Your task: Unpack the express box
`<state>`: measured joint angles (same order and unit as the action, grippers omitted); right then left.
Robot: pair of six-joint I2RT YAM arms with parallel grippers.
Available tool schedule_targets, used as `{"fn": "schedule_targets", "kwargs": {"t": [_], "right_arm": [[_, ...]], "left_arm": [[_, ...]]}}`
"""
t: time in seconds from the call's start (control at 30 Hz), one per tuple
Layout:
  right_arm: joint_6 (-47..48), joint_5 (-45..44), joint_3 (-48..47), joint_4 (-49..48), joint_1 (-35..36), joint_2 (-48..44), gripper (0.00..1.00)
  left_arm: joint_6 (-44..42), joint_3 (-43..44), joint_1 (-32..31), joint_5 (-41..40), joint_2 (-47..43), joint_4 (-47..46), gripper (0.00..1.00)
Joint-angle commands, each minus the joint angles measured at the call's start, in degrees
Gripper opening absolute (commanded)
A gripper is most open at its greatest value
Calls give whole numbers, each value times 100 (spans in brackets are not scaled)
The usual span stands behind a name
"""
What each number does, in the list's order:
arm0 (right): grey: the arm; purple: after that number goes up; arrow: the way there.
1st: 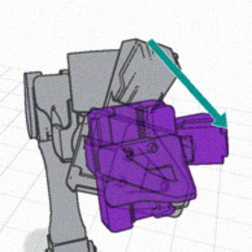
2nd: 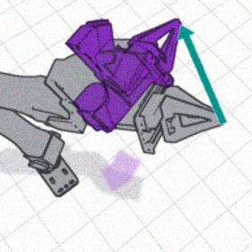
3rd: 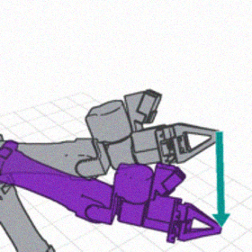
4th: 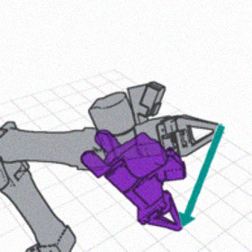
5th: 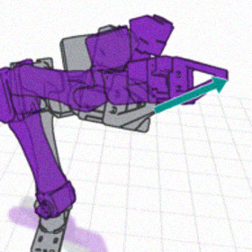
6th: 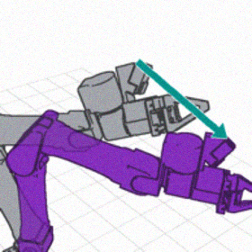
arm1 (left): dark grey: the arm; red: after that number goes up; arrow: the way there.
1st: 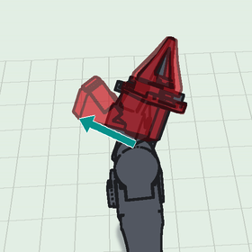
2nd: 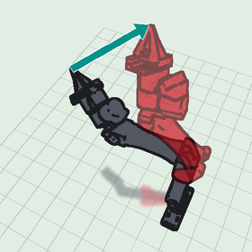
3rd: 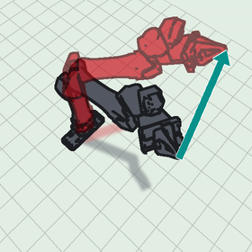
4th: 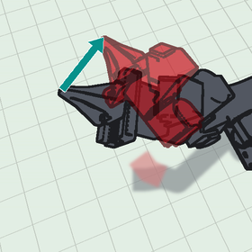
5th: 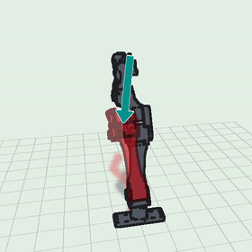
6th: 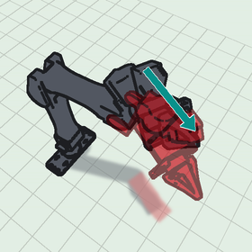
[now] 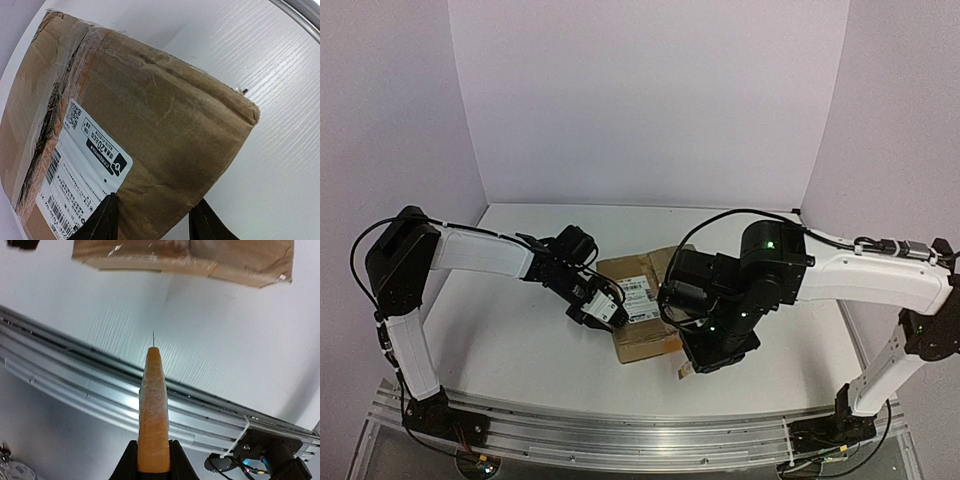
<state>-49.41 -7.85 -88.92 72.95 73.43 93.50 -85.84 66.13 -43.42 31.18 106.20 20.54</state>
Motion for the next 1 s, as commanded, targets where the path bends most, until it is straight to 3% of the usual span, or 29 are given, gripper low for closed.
{"fn": "schedule_targets", "kwargs": {"t": [0.0,0.2,0.4,0.5,0.67,0.83,0.97], "right_arm": [[-205,546,13,621,118,-379,0],[-790,-192,644,-55,-552,-1085,0],[-1448,-565,2313,-2345,-1556,-2214,0],[-1747,-797,2997,-2959,-1795,-2681,0],[-1754,-769,3729,-4106,-2052,-2890,0],[-1293,-172,4078,-5174,-2604,-2656,0],[-1265,164,4378,-5511,-2958,-2612,0]], "left_arm": [[532,-377,167,-1167,465,779,42],[955,-269,167,-1032,431,1034,42],[2930,-255,167,-837,314,1591,39],[3968,-386,167,-839,234,1682,39],[4784,-85,43,-302,246,2079,54],[4472,794,-44,764,133,2978,77],[3145,1731,81,1299,-121,3776,81]]}}
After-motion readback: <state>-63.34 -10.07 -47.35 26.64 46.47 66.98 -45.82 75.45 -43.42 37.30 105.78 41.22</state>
